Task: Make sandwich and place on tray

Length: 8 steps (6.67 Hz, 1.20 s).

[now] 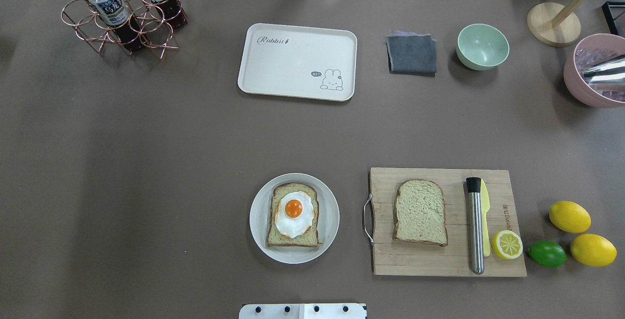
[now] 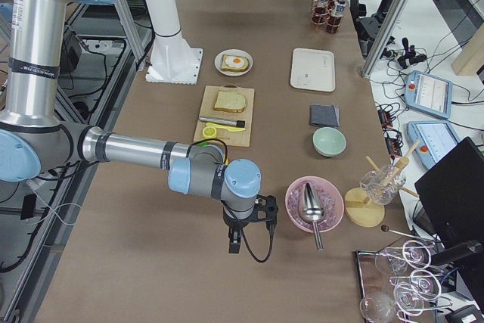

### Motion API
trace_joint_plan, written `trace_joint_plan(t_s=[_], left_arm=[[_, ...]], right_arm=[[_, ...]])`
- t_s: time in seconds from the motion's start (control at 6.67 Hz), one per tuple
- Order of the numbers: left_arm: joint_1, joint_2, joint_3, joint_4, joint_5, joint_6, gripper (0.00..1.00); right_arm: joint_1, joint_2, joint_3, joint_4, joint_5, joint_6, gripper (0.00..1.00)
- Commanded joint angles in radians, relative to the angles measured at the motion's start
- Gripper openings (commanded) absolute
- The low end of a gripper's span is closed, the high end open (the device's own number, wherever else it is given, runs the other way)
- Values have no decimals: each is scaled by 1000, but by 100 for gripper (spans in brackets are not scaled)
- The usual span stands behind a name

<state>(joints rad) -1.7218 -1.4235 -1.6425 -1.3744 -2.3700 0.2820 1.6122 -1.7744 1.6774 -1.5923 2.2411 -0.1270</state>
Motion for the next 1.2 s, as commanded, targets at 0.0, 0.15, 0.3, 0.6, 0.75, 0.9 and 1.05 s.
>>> trace_joint_plan(t_s=[0.0,0.15,0.3,0.6,0.75,0.9,1.05], left_arm=[[-1,0,0,0,0,0,99],[-1,0,0,0,0,0,99],[1,0,1,0,0,0,99],[1,1,1,0,0,0,99],[1,0,1,0,0,0,99],[1,-2,-2,0,0,0,99],[-1,-2,-9,0,1,0,99]], right_arm=[[0,0,-2,0,17,0,100],[0,0,-1,0,17,0,100],[0,0,-2,0,17,0,100],[0,-2,-2,0,17,0,100],[0,-3,-2,2,17,3,100],[0,-3,-2,2,18,3,100],[0,-3,-2,2,17,4,100]])
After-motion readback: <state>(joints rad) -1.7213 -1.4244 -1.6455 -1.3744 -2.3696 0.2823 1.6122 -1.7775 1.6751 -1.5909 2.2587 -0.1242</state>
